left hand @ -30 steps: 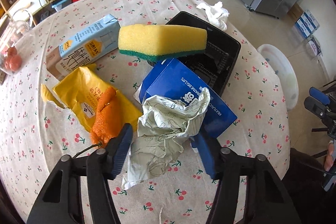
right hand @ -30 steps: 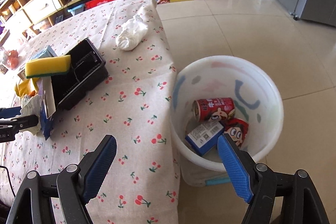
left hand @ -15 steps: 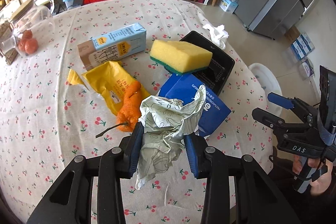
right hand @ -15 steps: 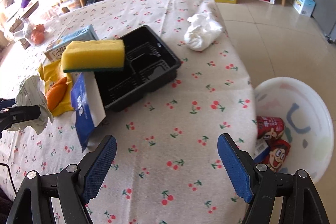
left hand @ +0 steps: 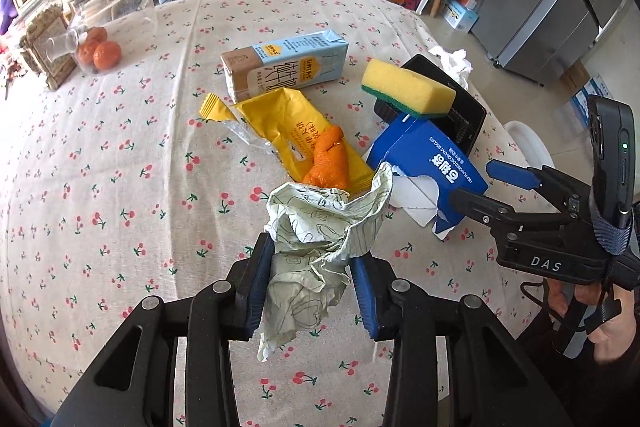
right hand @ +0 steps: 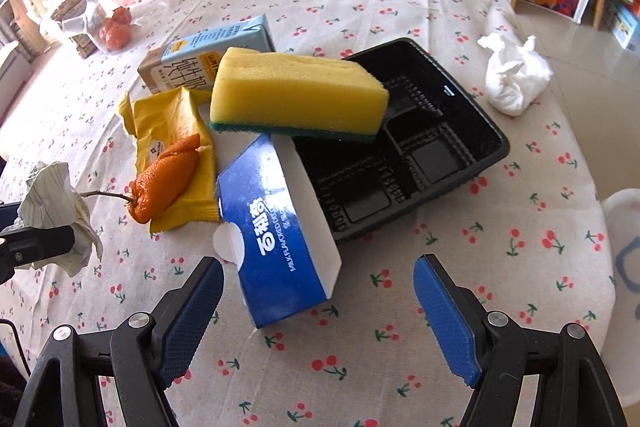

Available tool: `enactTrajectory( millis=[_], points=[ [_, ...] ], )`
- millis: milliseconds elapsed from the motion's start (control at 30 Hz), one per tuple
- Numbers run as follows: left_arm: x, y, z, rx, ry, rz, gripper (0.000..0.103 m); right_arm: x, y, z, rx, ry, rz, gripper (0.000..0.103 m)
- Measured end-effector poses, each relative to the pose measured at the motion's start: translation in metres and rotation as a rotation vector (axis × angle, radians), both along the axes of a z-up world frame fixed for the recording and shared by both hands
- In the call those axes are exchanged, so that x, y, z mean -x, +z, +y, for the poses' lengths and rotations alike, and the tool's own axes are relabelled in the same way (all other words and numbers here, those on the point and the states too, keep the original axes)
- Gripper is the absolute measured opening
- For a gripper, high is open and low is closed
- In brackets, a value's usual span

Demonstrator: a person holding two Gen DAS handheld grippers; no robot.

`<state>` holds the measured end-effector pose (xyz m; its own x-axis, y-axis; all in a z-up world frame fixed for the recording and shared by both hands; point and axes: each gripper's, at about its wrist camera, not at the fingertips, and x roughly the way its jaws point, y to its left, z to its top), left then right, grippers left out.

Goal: Collect trash
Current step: 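Grasp the crumpled white-green paper with the left tool while the right tool grasps the blue tissue box, then carry the paper and tissue box over the white bin and open both tools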

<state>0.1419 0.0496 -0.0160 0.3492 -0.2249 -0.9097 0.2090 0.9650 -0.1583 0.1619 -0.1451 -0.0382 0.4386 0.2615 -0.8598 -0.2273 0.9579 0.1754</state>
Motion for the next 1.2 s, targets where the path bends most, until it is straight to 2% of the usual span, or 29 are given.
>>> enactTrajectory(
  millis=[100,200,233,300,333,367,433,567,833,1200],
  points=[
    [0.002,-0.001,0.002,-0.004,-0.004,0.002,0.04,-0.005,-0.008,0.009,0.014,0.011,0.019,0.073],
    [0.002,-0.003,0.002,-0.007,-0.007,0.005,0.04,-0.007,-0.015,0.012,0.022,0.022,0.042,0.058],
    [0.002,-0.003,0.002,-0.007,-0.008,0.005,0.04,-0.007,-0.017,0.013,0.019,0.028,0.048,0.048],
    [0.002,-0.002,0.001,-0.006,-0.009,0.004,0.04,-0.006,-0.017,0.016,0.02,0.04,0.048,0.039],
    [0.002,-0.002,0.001,-0.005,-0.009,0.003,0.04,-0.005,-0.016,0.017,0.016,0.052,0.046,0.028],
    [0.002,-0.002,0.001,-0.005,-0.009,0.001,0.04,-0.005,-0.014,0.018,0.008,0.065,0.046,0.023],
    [0.002,-0.001,-0.001,-0.001,-0.009,0.0,0.04,-0.001,-0.01,0.02,0.013,0.084,0.038,0.019],
    [0.001,0.001,-0.005,0.0,-0.013,-0.006,0.04,0.007,-0.001,0.02,0.007,0.105,0.024,0.013],
    [0.001,0.007,-0.024,0.012,-0.038,-0.024,0.04,0.027,0.02,-0.003,-0.004,0.089,-0.005,0.013],
    [0.0,0.018,-0.069,0.05,-0.098,-0.052,0.04,0.053,0.046,-0.061,-0.026,-0.02,-0.045,0.013]
  ],
)
